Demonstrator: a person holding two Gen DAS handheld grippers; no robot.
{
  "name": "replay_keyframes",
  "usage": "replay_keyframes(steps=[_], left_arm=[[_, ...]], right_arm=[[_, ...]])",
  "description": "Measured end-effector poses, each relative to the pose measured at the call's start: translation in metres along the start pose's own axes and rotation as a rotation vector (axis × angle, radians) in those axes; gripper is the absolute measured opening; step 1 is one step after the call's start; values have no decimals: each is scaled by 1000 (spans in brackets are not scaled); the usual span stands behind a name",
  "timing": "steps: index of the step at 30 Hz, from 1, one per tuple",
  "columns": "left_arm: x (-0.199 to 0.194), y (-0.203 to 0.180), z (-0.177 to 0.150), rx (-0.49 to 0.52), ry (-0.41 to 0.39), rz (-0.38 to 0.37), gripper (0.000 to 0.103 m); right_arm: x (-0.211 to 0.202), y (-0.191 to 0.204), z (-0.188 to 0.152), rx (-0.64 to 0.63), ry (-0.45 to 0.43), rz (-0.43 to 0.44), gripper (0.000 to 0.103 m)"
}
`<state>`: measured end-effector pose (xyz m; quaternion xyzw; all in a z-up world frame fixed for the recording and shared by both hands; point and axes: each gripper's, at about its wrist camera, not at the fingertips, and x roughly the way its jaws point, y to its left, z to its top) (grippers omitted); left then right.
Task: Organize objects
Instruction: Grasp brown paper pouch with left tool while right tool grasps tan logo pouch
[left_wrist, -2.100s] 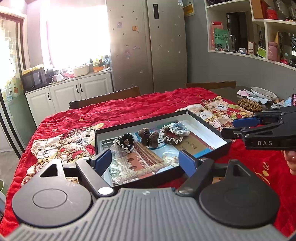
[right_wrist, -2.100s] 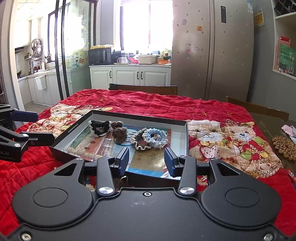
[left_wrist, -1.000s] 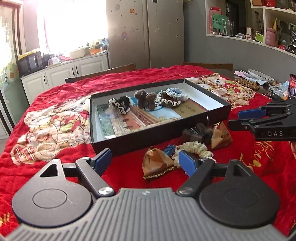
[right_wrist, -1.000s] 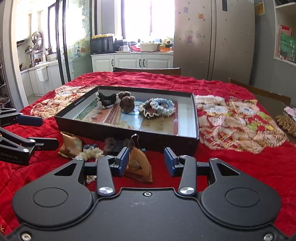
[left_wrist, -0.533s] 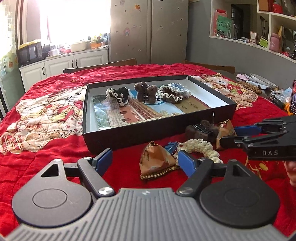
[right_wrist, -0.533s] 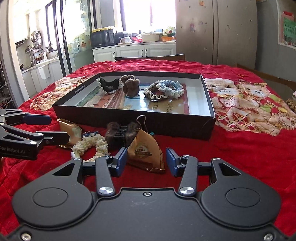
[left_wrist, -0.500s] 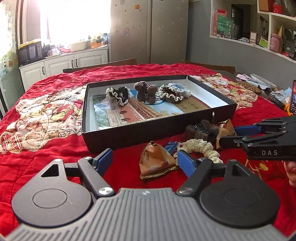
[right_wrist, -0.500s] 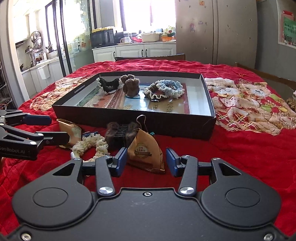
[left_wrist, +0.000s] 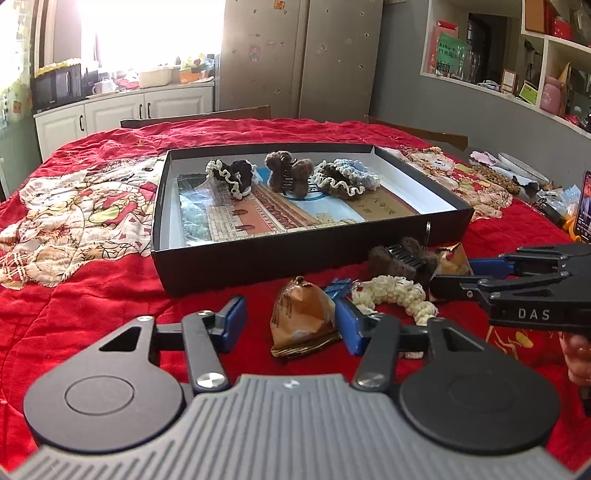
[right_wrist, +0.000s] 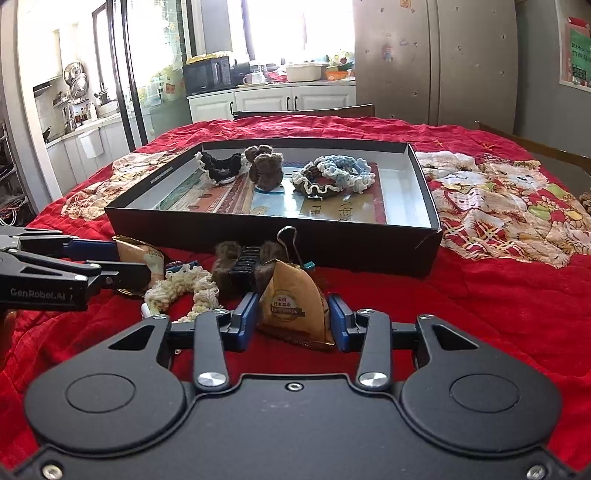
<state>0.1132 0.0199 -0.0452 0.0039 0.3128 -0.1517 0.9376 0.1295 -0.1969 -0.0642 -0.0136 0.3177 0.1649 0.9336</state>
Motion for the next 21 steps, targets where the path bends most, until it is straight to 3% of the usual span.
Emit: replay_keyframes(steps=[4, 21], left_arm=[[1, 0, 0, -11, 10, -17, 42], [-4, -3, 0, 2, 10, -19, 37]], right_arm=[[0, 0, 0, 0, 0, 0, 37], [-2, 0, -1, 3, -2, 4, 32]])
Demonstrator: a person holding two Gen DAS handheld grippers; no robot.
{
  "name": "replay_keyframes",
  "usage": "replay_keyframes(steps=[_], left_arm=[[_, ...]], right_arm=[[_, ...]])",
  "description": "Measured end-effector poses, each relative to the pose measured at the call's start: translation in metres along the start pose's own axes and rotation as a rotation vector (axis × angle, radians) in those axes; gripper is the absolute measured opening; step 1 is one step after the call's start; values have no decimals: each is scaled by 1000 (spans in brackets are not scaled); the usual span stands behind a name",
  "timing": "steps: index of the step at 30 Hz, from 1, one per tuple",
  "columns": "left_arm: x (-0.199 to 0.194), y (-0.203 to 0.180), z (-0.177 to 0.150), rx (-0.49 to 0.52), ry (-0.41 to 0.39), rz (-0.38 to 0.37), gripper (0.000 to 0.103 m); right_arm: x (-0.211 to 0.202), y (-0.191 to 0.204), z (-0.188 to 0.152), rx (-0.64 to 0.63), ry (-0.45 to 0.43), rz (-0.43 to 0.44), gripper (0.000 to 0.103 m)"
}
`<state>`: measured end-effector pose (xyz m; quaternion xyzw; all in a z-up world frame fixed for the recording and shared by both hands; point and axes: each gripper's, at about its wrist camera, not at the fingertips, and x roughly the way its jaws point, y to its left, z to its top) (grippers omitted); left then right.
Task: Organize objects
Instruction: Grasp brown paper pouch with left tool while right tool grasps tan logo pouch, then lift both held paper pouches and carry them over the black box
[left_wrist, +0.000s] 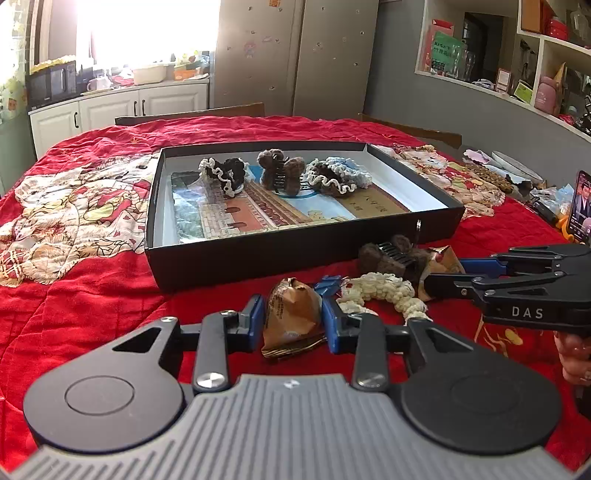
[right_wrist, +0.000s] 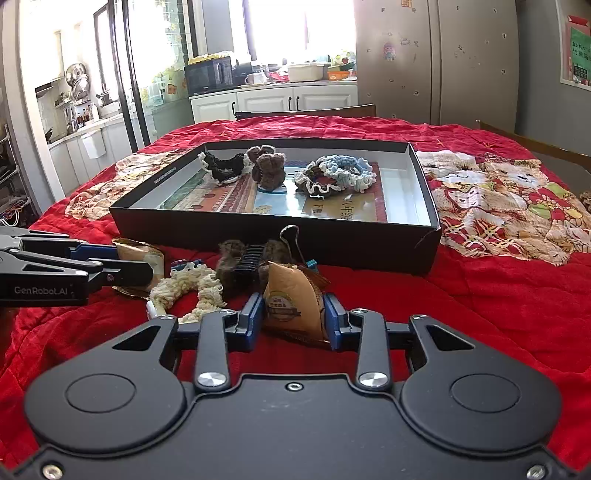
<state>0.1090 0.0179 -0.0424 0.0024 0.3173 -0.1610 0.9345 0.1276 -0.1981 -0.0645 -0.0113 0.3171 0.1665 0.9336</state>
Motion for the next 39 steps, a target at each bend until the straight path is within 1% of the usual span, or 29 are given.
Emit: replay_keyframes(steps=[11, 27, 35, 39], left_arm=[[-6, -2, 2, 8, -10, -9, 31], [-19, -4, 7, 6, -37, -23, 30], [-35, -6, 18, 8, -88, -45, 30], [-41, -7, 28, 19, -117, -41, 30]], right_arm=[[-9, 2, 0, -3, -12, 8, 29], [-30, 2, 8, -17, -65, 8, 29], [-40, 4, 18, -24, -102, 15, 29], [-44, 4, 24, -31, -123, 18, 29]])
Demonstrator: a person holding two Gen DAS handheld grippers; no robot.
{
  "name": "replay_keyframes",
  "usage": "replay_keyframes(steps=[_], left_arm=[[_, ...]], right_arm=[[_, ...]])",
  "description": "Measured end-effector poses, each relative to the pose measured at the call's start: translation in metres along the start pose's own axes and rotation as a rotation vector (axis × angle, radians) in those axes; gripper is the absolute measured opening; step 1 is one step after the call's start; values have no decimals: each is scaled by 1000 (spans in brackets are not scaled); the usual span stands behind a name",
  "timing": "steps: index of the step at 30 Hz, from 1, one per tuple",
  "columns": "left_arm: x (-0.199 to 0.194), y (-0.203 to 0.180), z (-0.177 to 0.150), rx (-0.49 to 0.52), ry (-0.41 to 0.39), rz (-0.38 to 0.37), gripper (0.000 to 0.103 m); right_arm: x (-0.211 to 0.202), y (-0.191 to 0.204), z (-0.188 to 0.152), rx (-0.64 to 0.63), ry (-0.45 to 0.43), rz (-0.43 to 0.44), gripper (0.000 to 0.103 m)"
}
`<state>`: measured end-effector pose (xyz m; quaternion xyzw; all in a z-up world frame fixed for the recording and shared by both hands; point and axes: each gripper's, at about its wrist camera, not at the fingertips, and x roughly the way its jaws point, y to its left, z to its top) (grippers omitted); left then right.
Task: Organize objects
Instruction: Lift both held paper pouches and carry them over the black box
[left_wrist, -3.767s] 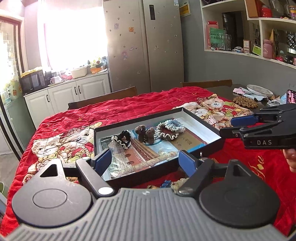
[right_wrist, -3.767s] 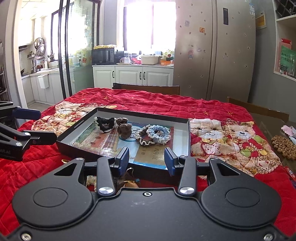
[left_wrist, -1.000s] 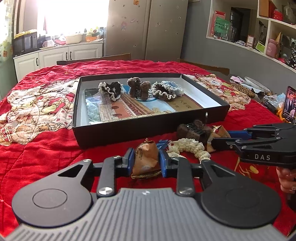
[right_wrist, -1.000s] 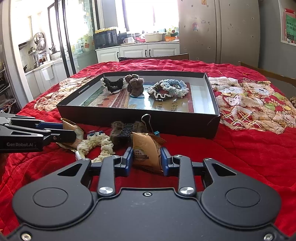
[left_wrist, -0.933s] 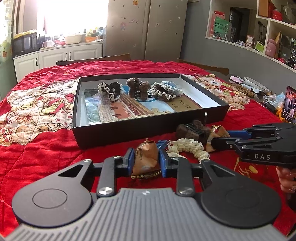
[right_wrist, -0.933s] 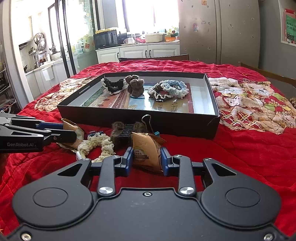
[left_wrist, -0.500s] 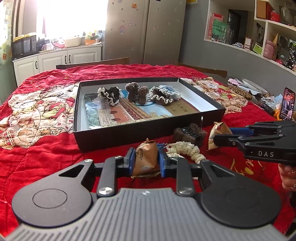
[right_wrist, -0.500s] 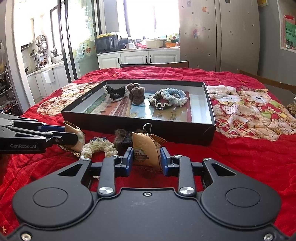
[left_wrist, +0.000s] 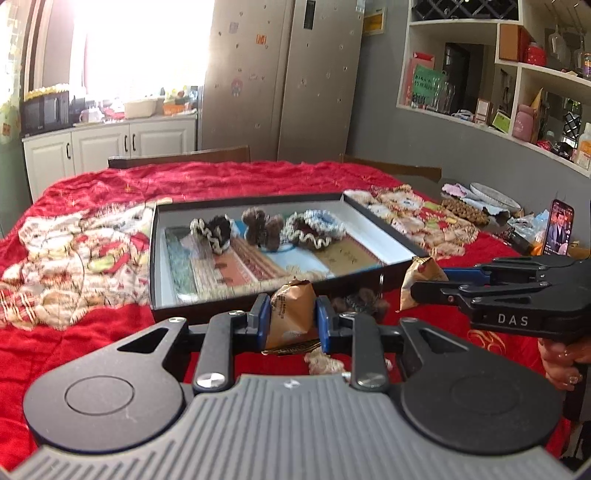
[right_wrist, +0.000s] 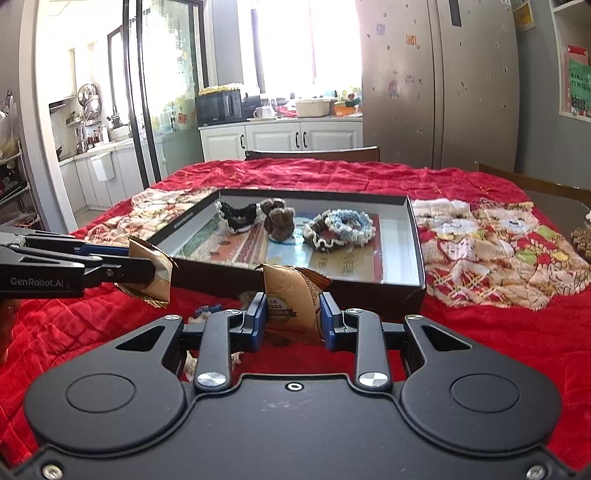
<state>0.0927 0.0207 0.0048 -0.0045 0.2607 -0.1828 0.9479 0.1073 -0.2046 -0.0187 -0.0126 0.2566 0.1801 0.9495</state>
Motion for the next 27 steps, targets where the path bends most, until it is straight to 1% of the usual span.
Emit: replay_keyframes(steps=[6, 13, 19, 22, 27], left_arm=[[1, 7, 17, 2, -40, 34, 30], [14, 21, 38, 0, -70, 98, 30], [33, 40, 49, -39, -73, 141, 30], [41, 46, 51, -51, -77, 166, 30], [54, 56, 54, -78, -82, 188, 30]], right_arm=[[-2, -3, 16, -5, -41, -5, 29], [8, -6, 43, 3, -75, -5, 29], [27, 3, 62, -10, -80, 10, 29], [41, 12, 71, -18, -73, 28, 29], [66, 31, 81, -49, -63, 40, 29]])
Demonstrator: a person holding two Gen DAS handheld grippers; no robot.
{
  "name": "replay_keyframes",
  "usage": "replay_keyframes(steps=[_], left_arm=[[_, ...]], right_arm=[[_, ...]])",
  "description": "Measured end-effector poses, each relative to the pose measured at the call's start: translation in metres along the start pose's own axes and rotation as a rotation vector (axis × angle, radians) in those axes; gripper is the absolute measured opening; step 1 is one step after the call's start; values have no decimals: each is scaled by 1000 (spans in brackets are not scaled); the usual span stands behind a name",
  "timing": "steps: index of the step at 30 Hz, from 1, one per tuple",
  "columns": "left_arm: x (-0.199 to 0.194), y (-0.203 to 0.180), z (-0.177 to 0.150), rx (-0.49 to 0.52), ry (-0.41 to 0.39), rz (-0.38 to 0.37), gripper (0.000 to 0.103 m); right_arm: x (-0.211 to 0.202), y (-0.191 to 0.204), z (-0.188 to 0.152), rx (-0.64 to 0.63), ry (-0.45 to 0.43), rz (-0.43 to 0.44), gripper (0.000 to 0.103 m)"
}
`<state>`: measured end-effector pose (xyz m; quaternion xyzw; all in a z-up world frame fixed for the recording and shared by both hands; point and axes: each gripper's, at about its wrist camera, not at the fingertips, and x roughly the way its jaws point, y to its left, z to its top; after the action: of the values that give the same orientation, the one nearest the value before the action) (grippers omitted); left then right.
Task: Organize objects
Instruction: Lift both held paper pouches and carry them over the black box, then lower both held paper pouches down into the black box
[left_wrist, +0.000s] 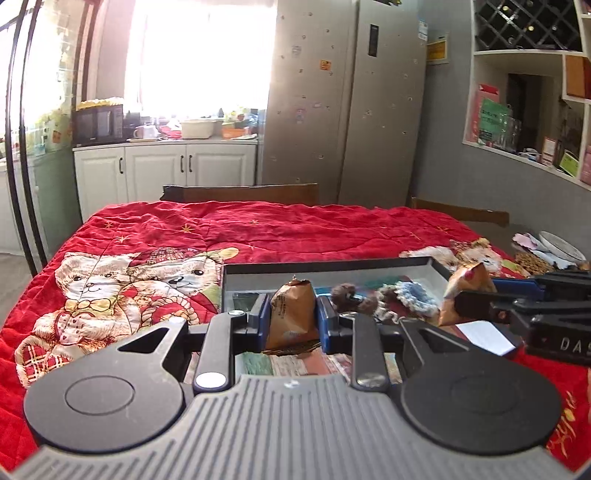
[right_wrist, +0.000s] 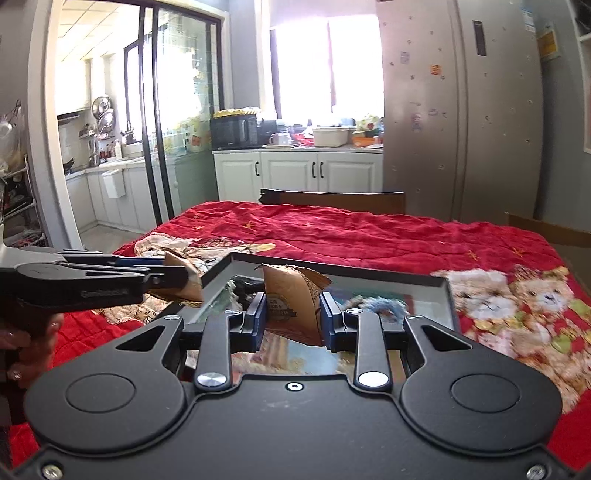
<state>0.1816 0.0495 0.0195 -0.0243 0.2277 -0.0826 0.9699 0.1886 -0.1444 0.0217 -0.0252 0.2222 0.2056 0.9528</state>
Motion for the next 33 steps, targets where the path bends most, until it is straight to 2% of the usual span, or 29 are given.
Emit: replay_keyframes(steps=[6, 15, 33], left_arm=[[20, 5, -3, -27, 13, 12, 30], [46, 11, -19, -46, 64, 16, 30], [64, 14, -27, -40, 96, 24, 30]], right_arm=[[36, 11, -2, -14, 32, -1, 29], [84, 8, -22, 4, 109, 5, 29], [113, 11, -33, 6, 162, 18, 29]])
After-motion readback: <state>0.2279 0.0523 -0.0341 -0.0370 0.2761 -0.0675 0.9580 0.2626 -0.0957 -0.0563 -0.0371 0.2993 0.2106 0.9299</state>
